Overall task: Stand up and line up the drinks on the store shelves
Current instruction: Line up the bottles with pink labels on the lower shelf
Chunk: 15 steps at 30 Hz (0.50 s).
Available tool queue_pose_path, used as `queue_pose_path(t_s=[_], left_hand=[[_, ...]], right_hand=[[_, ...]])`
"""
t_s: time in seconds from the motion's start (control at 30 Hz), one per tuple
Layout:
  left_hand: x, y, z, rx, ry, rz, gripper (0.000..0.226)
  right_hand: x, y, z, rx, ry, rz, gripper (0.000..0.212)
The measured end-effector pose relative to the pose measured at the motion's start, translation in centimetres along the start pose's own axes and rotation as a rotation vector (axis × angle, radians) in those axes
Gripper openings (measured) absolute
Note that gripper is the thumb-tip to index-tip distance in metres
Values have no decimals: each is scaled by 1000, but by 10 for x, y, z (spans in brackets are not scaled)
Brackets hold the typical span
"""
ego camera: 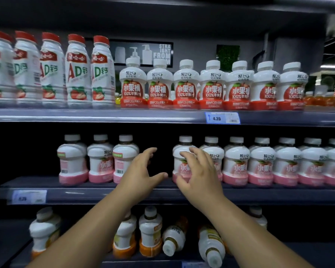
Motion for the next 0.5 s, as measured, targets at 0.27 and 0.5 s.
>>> queue_pose_path(t_s=[0.27, 0.5], left_hand=[[-43, 25, -34, -32, -94, 63, 71], [-97, 49, -25, 8, -234, 76, 61]], right_hand=[[26, 34, -12, -9, 144, 135, 52], [62, 65, -2, 59, 208, 155, 57]])
Point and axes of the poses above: each hand's wrist, its own z-axis towards the middle knuckle, its own x-axis out of the palm, y = z × x, the point moved 8 cm from there along z, towards the middle knuckle, and after that the axes turned 6 degrees about -y, right-handed, at the moved point
